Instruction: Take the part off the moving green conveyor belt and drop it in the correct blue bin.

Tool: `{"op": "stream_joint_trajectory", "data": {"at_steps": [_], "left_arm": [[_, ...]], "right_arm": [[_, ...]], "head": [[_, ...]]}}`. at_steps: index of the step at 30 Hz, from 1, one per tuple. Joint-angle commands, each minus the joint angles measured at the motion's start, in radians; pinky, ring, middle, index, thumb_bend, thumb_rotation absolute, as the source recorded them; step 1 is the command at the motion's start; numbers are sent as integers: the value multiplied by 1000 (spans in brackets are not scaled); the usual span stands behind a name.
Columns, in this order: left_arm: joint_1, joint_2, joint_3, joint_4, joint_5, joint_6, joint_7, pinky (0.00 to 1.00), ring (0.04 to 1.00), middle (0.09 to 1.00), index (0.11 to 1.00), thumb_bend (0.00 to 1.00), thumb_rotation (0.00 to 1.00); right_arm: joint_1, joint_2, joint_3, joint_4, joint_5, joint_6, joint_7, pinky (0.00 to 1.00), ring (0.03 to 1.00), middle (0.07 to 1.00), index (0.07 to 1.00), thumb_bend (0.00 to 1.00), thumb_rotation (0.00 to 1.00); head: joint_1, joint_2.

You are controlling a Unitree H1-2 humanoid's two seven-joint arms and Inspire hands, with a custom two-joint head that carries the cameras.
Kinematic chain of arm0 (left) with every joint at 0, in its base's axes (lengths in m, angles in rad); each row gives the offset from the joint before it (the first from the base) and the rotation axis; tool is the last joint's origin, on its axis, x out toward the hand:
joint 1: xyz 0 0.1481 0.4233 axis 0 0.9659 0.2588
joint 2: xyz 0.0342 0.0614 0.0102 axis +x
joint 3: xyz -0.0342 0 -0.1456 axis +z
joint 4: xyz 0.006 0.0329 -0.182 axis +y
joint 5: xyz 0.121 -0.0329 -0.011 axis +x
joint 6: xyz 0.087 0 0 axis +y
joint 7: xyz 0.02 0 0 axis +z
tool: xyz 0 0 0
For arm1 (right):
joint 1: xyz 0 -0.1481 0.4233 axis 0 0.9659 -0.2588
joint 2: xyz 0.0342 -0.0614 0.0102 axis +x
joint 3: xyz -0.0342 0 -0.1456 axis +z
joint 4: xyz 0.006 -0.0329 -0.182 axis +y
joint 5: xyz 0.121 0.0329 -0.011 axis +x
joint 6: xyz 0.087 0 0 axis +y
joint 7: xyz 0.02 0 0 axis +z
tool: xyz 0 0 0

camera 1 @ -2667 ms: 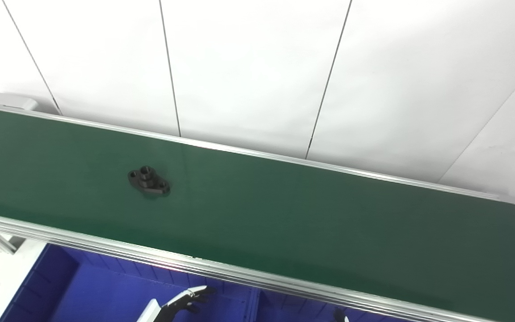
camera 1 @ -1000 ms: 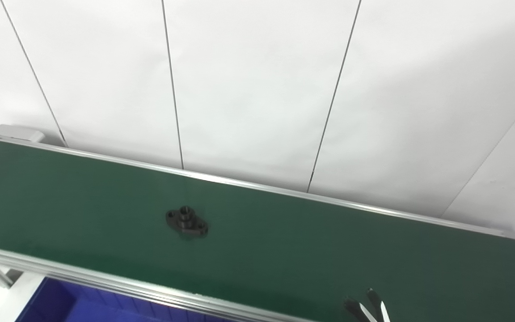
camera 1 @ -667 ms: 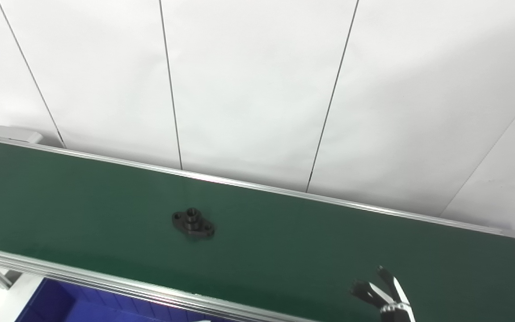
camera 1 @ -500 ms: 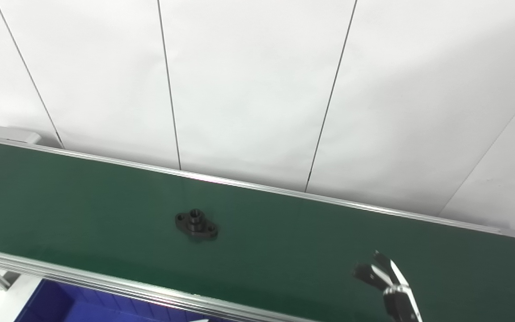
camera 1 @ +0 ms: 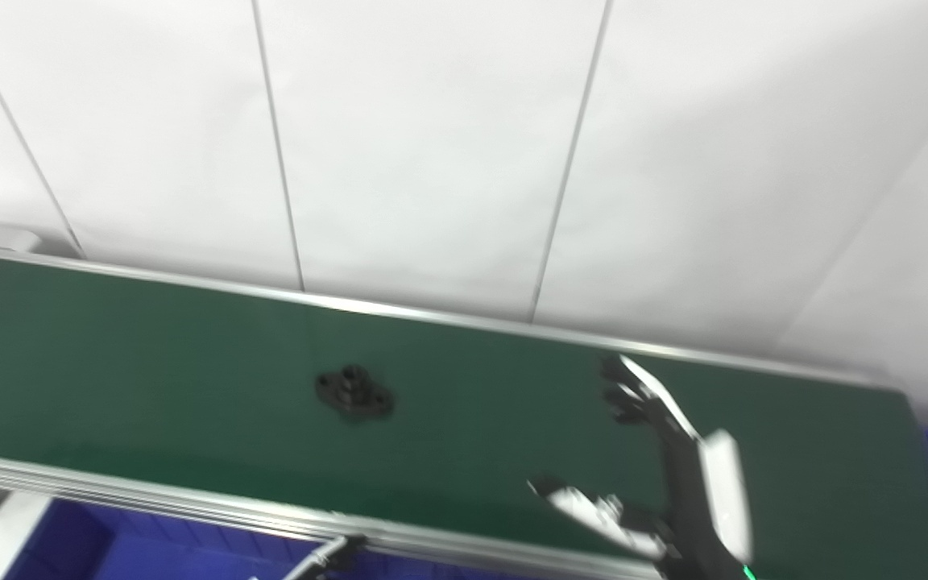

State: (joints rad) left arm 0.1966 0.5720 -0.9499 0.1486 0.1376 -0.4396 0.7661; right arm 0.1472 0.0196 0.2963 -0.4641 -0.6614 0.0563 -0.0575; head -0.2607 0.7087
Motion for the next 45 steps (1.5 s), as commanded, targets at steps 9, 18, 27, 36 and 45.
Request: {"op": "stream_joint_trajectory", "data": {"at_steps": [9, 18, 27, 36, 45], "left_arm": [[-23, 41, -28, -38, 26, -30, 37, 758, 841, 887, 897, 920, 426], [-49, 62, -147, -27, 79, -30, 225, 748, 824, 861, 875, 907, 425], [-116, 106, -354, -8, 133, -30, 440, 747, 821, 854, 859, 913, 393], [-158, 132, -472, -8, 164, -30, 498, 768, 842, 875, 866, 889, 382], [-163, 115, -463, 3, 168, -30, 501, 774, 834, 863, 857, 894, 390]], "right_arm": [[-160, 25, -7, 69, -89, 97, 72, 579, 690, 776, 807, 736, 314], [-257, 29, -4, 150, -100, 135, 94, 562, 671, 764, 805, 764, 310], [-361, 14, 24, 243, -142, 175, 155, 610, 699, 767, 829, 768, 323], [-464, 15, 70, 326, -203, 263, 230, 682, 773, 817, 857, 781, 370], [-550, 13, 123, 449, -227, 298, 273, 693, 795, 843, 864, 777, 376]], "head": [[5, 21], [9, 28], [8, 28], [4, 27], [10, 23]]}}
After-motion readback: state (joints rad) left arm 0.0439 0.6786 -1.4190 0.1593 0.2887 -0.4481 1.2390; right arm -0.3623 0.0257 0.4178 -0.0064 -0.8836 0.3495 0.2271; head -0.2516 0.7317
